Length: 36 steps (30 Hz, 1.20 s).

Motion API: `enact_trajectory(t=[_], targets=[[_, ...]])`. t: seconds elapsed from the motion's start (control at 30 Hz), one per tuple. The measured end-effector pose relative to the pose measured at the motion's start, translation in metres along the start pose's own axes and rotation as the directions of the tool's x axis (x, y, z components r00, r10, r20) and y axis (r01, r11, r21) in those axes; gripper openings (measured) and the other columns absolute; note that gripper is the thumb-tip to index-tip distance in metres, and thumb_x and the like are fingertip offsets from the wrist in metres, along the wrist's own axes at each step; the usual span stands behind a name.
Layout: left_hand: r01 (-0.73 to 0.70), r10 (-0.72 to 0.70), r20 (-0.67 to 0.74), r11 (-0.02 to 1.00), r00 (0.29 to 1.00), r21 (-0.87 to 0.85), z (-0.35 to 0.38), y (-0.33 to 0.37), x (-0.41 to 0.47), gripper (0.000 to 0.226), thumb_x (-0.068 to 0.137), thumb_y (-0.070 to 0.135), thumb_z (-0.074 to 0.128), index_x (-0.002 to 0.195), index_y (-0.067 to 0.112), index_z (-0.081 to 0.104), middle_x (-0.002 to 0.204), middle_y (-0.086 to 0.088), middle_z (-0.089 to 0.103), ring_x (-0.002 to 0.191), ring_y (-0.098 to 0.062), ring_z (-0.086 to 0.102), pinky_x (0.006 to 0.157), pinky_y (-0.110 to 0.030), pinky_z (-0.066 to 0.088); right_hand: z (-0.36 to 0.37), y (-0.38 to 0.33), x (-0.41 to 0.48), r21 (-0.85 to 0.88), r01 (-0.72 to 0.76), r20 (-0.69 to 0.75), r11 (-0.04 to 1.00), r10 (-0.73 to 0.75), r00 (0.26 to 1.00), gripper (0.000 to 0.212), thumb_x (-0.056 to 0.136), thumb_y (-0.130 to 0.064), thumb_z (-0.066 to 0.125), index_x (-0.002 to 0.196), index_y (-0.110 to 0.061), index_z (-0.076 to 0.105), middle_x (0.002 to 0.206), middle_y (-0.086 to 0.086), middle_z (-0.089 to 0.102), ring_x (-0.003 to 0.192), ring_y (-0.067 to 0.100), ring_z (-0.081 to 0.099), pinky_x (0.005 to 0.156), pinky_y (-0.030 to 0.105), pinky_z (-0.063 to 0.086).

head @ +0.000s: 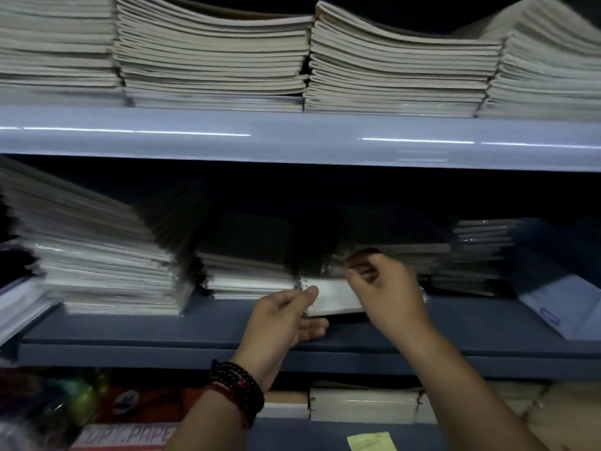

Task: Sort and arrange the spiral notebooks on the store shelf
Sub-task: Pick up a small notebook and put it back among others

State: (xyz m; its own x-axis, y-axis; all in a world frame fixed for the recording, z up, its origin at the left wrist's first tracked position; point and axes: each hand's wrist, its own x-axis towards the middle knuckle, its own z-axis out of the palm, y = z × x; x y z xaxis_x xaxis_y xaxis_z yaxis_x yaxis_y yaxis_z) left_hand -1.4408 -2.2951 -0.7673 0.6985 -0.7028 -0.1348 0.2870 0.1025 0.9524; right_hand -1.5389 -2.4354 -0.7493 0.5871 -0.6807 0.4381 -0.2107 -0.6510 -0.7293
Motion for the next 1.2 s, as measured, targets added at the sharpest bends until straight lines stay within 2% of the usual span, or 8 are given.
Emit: enact_trajectory(t=[0.1, 0.27, 0.43, 0.57, 0.67, 0.8, 0.97, 1.2], targets=[[0.026, -0.026, -0.029, 1.000, 0.999, 0.014, 0.017, -0.003, 0.009, 0.028, 0.095, 0.025, 0.070, 0.109, 0.002, 0.061, 0.092, -0.008, 0.066, 0.069, -0.021, 0.070, 0.065, -0.028, 0.059, -0.010, 0.011, 0.001, -0.196, 0.005, 0.027, 0.981, 0.000, 1.000, 0.010, 0.093, -0.018, 0.062, 0.098, -0.019, 0.071, 0.085, -0.010, 0.067, 0.075, 0.003, 0.061, 0.059, 0.007, 0.042], [-0.060, 0.067, -0.087, 0.995, 0.994, 0.085, 0.031, -0.004, 0.014, 0.018, 0.100, 0.016, 0.061, 0.107, 0.003, 0.052, 0.085, -0.005, 0.058, 0.060, -0.018, 0.067, 0.055, -0.027, 0.054, -0.013, 0.015, 0.000, -0.205, 0.045, 0.059, 0.978, -0.034, 0.998, 0.019, 0.098, -0.020, 0.058, 0.113, -0.015, 0.069, 0.104, -0.006, 0.063, 0.078, -0.006, 0.050, 0.072, -0.004, 0.035], [-0.191, 0.206, -0.062, 0.962, 0.977, 0.196, 0.029, 0.001, -0.001, 0.013, 0.103, 0.015, 0.055, 0.106, 0.004, 0.050, 0.061, 0.003, 0.065, 0.061, -0.022, 0.067, 0.058, -0.032, 0.055, -0.012, 0.019, 0.003, -0.174, 0.004, -0.005, 0.985, -0.005, 1.000, 0.018, 0.097, -0.026, 0.060, 0.108, -0.015, 0.069, 0.104, -0.004, 0.066, 0.097, 0.009, 0.059, 0.077, 0.015, 0.041], [-0.246, 0.279, -0.110, 0.938, 0.954, 0.245, 0.011, 0.007, -0.009, 0.004, 0.103, 0.015, 0.054, 0.100, 0.015, 0.053, 0.062, 0.011, 0.070, 0.062, -0.026, 0.068, 0.063, -0.038, 0.058, -0.006, 0.014, 0.001, -0.182, -0.012, -0.031, 0.983, 0.006, 1.000, 0.015, 0.096, -0.028, 0.061, 0.091, -0.015, 0.067, 0.088, -0.004, 0.065, 0.081, 0.013, 0.060, 0.065, 0.023, 0.043], [-0.255, 0.318, -0.186, 0.920, 0.930, 0.298, -0.008, 0.009, -0.011, 0.002, 0.102, 0.018, 0.056, 0.103, 0.016, 0.055, 0.069, -0.001, 0.067, 0.062, -0.026, 0.071, 0.058, -0.034, 0.058, 0.004, 0.004, -0.002, -0.024, -0.082, 0.036, 0.996, 0.083, 0.996, 0.015, 0.095, -0.028, 0.063, 0.082, -0.022, 0.067, 0.073, -0.011, 0.066, 0.068, 0.004, 0.063, 0.057, 0.015, 0.045], [-0.262, 0.323, -0.202, 0.924, 0.925, 0.279, -0.030, 0.008, -0.010, 0.010, 0.101, 0.021, 0.060, 0.109, 0.014, 0.059, 0.098, -0.007, 0.068, 0.070, -0.031, 0.074, 0.062, -0.034, 0.058, 0.030, -0.011, -0.006, 0.223, -0.197, 0.111, 0.955, 0.176, 0.978, 0.012, 0.090, -0.035, 0.069, 0.084, -0.024, 0.070, 0.076, -0.007, 0.072, 0.070, 0.010, 0.070, 0.063, 0.030, 0.056], [-0.268, 0.298, -0.145, 0.943, 0.944, 0.196, -0.045, 0.012, -0.014, 0.018, 0.100, 0.022, 0.061, 0.117, 0.017, 0.063, 0.100, -0.011, 0.076, 0.078, -0.033, 0.074, 0.066, -0.038, 0.058, 0.036, -0.024, -0.004, 0.460, -0.322, 0.231, 0.828, 0.238, 0.943, 0.009, 0.090, -0.021, 0.072, 0.097, -0.017, 0.071, 0.086, -0.003, 0.077, 0.063, 0.006, 0.063, 0.055, 0.021, 0.045], [-0.286, 0.306, -0.118, 0.945, 0.945, 0.159, -0.051, 0.019, -0.026, 0.024, 0.097, 0.021, 0.065, 0.121, 0.019, 0.063, 0.101, -0.012, 0.076, 0.086, -0.039, 0.074, 0.072, -0.043, 0.056, 0.027, -0.037, -0.016, 0.560, -0.281, 0.223, 0.779, 0.185, 0.957, 0.008, 0.091, -0.010, 0.069, 0.098, -0.014, 0.070, 0.083, 0.003, 0.075, 0.055, 0.001, 0.057, 0.049, 0.014, 0.041]])
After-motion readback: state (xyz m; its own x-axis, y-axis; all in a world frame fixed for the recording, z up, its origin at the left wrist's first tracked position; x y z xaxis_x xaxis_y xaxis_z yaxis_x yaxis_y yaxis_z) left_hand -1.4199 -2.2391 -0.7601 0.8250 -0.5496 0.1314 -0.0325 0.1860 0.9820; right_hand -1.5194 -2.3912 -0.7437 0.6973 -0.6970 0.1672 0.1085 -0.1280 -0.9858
